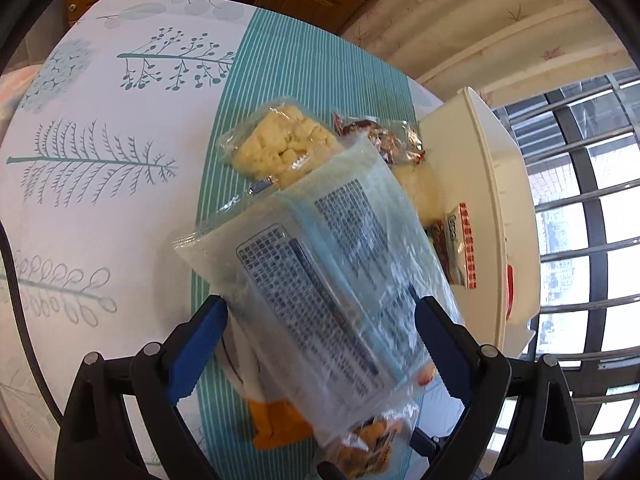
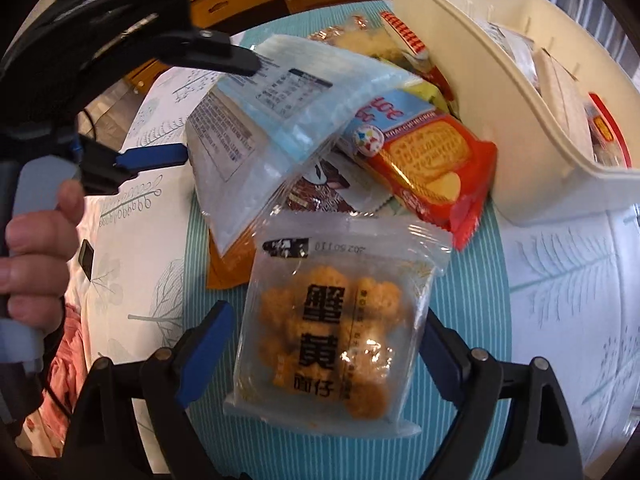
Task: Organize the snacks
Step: 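Grasp the clear bag of round cakes with the right tool while the left tool grasps the white printed bag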
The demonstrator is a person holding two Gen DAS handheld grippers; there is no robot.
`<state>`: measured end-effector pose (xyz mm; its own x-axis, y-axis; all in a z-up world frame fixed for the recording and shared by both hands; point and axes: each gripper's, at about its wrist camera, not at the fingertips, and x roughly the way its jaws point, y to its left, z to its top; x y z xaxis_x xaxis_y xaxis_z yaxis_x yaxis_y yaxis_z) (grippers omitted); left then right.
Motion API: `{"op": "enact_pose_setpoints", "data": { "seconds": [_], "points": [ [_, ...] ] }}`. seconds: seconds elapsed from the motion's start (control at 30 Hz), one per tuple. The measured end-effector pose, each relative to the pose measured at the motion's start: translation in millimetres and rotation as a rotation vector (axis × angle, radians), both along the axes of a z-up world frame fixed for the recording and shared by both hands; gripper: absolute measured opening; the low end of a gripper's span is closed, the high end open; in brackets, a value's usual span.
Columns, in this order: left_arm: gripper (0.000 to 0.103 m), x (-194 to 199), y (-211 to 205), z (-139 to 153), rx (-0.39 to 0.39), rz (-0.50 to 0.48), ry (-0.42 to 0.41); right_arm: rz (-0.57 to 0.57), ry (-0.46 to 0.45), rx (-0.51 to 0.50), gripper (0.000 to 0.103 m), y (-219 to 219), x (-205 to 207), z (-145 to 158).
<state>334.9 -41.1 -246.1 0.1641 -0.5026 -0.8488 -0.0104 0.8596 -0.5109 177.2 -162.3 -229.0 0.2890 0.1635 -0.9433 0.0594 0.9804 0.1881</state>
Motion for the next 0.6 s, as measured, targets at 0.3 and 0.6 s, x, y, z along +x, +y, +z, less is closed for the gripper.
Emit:
{"op": "enact_pose_setpoints", "data": {
  "seconds": [0.3,0.6],
  "points": [
    [0.094,7.1,-7.6,-21.7,-0.028,0.060,0.039,0.061,-0.022,-0.006,0.084,2.3,1.1,-0.9],
    [0.078,4.7,-0.7,-30.2,-0.095,0.171,0.044,0.068,-0.025,0.052,0.078,-13.1,-1.4,0.0]
  ]
}}
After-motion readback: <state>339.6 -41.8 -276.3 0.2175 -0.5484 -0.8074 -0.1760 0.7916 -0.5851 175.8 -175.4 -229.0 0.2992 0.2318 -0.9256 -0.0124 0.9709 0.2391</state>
